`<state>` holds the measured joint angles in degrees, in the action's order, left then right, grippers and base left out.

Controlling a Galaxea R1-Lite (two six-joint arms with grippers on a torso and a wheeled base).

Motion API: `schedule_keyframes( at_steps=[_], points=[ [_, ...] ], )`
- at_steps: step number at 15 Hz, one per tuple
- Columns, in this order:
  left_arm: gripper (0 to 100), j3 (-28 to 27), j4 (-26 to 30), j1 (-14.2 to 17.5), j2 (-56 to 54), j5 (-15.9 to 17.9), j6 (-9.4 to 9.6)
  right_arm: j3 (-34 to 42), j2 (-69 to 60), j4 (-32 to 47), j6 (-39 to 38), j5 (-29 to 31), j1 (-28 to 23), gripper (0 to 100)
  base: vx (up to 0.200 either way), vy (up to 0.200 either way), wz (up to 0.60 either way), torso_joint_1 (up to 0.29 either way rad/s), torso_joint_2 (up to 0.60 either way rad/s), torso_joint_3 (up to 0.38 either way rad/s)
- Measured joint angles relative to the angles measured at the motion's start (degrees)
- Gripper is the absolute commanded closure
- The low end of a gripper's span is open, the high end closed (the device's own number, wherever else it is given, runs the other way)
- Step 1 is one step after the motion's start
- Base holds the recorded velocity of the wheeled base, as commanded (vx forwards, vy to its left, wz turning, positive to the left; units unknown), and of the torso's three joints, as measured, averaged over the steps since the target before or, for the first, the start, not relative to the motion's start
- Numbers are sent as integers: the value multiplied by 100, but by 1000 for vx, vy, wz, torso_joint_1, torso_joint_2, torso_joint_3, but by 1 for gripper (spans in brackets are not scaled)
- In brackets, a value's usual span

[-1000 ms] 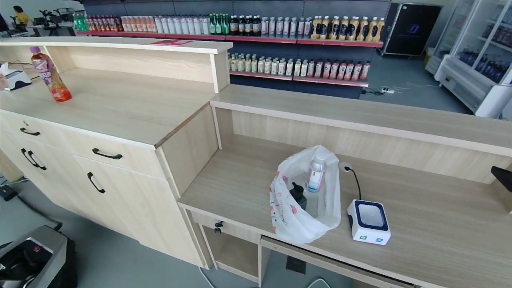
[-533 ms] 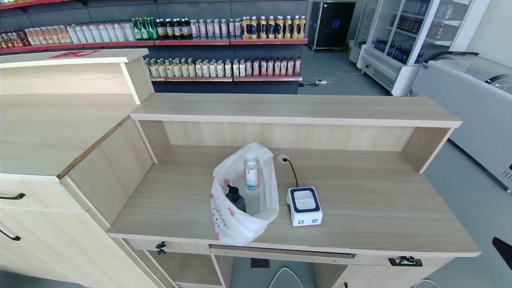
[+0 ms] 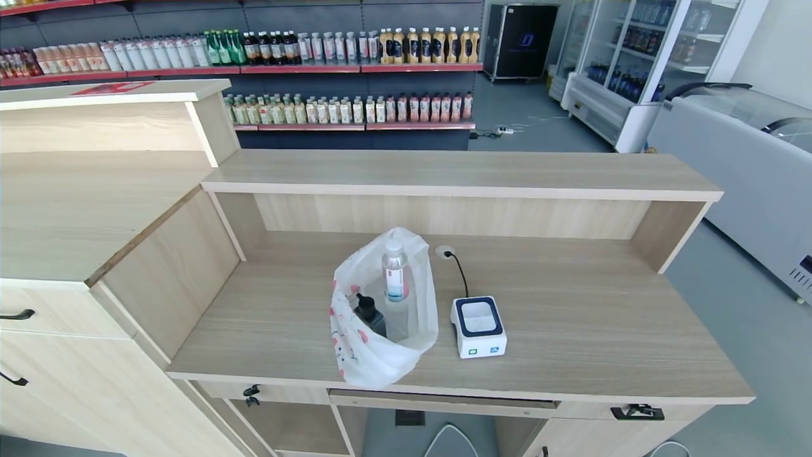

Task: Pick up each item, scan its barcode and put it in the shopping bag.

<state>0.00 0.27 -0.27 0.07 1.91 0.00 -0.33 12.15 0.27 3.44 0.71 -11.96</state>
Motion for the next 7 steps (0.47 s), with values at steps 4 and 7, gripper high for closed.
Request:
schedule_keyframes(
  at_steps=[4, 7],
  points=[
    [0, 0, 0, 0, 0, 0, 0, 9, -551, 27, -82, 0, 141, 0, 0, 0, 0, 0, 0, 0],
    [0, 0, 0, 0, 0, 0, 0, 11, -653, 27, -46, -2, 151, 0, 0, 0, 0, 0, 0, 0]
  ],
)
